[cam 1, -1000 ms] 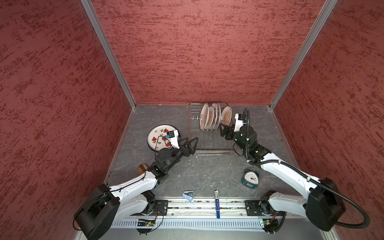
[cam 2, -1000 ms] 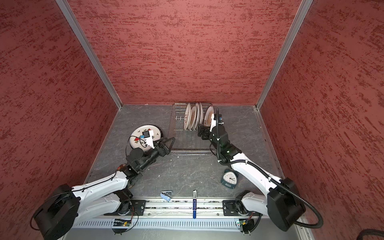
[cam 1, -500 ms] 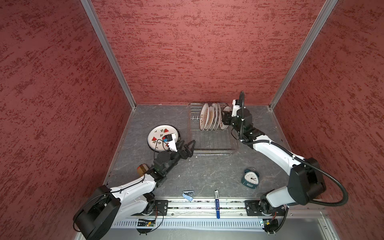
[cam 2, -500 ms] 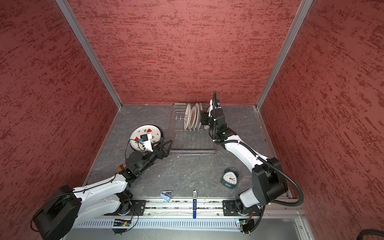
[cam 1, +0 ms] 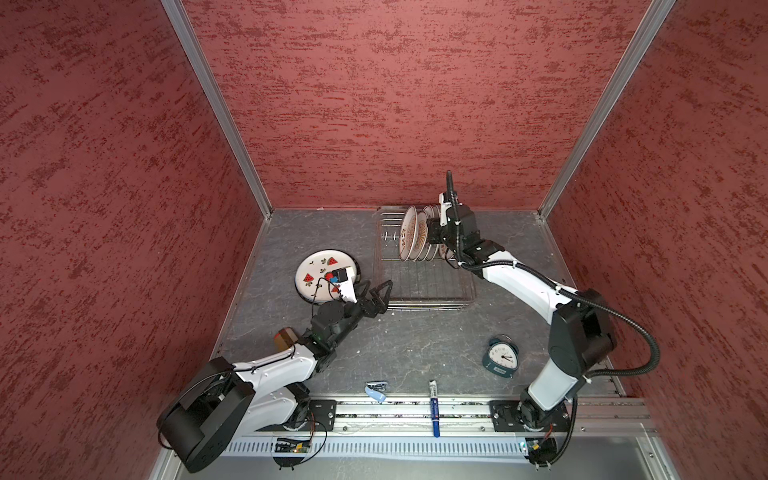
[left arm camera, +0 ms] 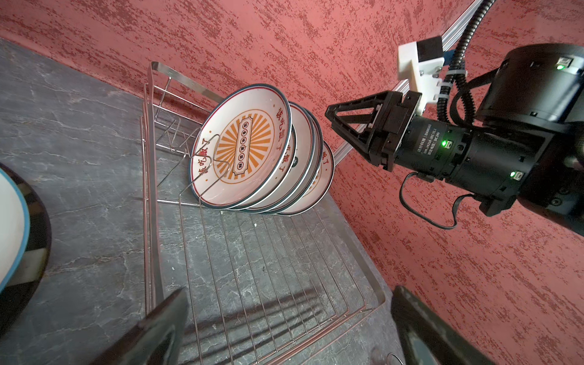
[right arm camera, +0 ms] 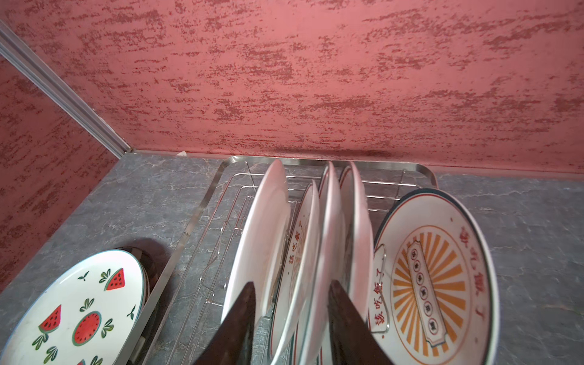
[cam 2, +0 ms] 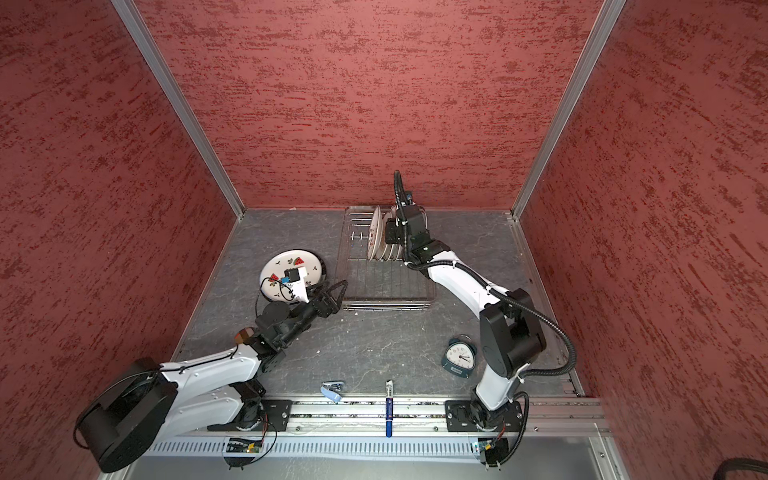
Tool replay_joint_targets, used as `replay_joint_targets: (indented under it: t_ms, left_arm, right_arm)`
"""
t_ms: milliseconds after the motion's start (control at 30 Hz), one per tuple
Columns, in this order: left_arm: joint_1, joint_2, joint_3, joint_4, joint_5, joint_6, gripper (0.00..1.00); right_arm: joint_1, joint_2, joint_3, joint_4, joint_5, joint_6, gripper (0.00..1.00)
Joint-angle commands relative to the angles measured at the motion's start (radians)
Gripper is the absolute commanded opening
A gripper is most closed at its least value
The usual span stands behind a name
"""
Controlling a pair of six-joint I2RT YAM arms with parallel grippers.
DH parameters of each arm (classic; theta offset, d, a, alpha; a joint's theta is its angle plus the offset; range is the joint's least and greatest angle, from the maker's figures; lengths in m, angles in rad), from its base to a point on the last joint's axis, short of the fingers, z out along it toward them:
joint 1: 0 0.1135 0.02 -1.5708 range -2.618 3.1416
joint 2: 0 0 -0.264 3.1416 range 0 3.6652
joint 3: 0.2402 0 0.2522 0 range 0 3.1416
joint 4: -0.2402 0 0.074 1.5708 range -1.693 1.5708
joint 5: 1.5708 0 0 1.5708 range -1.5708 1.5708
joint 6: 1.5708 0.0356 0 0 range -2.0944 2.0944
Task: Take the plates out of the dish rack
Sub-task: 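Reach the right gripper down onto the front sunburst plate rim in the rack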
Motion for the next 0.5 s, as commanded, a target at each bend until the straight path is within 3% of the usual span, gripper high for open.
replay_joint_targets:
  t_ms: [0,300,467]
  left_arm:
    - [0.000,0.011,0.010,0.042,0.024,0.008,1.00]
    - [0.001,-0.028,-0.013,0.044,0.075,0.007,0.99]
    - [0.001,-0.037,-0.027,0.022,-0.004,0.015,0.99]
  right_arm:
    - [0.046,0.015,0.071,-0.041,0.048,-0.041,0.39]
    - [0.105,0.167,0.254,-0.224,0.208,-0.015,0.41]
    - [0.112,0.213,0.290,-0.257,0.246,-0.005,0.39]
